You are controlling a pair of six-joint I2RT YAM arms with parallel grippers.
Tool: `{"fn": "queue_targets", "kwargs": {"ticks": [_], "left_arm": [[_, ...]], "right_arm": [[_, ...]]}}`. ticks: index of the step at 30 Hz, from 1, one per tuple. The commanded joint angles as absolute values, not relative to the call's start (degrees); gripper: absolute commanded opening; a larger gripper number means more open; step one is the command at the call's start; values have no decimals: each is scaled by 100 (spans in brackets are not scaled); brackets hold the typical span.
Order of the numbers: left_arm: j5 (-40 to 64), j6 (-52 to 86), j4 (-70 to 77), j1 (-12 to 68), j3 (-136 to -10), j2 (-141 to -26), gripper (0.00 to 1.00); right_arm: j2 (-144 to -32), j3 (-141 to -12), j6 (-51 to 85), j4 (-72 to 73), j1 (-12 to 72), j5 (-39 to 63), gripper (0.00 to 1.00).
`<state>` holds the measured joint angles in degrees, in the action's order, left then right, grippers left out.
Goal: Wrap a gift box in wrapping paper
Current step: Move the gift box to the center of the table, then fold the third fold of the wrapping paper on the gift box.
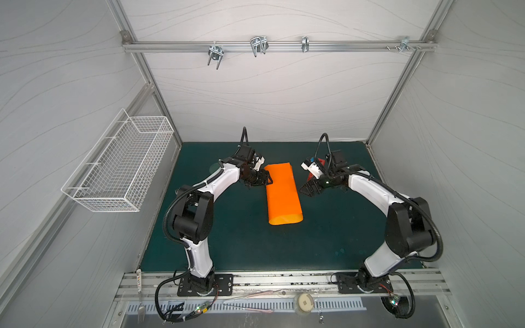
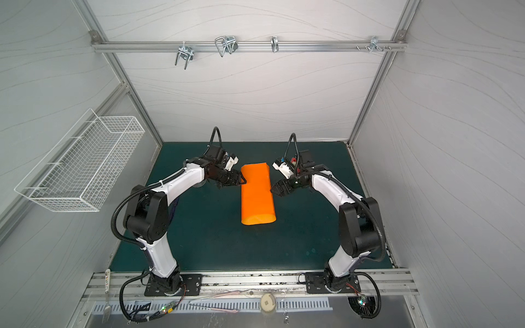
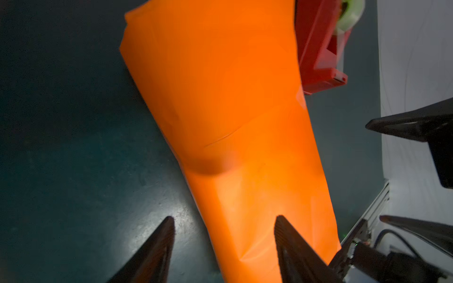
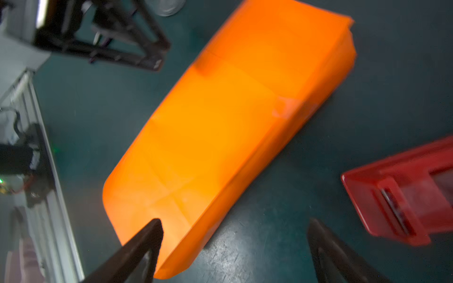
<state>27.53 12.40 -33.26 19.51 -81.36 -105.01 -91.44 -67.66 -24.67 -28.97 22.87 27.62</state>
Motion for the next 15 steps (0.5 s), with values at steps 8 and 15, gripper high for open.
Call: {"fn": "queue_targets", "kwargs": {"ticks": [8, 15], "left_arm": [[4175, 1350, -3571, 2013, -9407, -11772, 39], [4236, 1441, -3346, 2004, -9211, -12025, 35]], "right_arm": [[-9301, -6573, -5053, -2464, 3334, 2372, 84], [-9720, -6568, -5432, -2099, 3560, 1827, 82]]}}
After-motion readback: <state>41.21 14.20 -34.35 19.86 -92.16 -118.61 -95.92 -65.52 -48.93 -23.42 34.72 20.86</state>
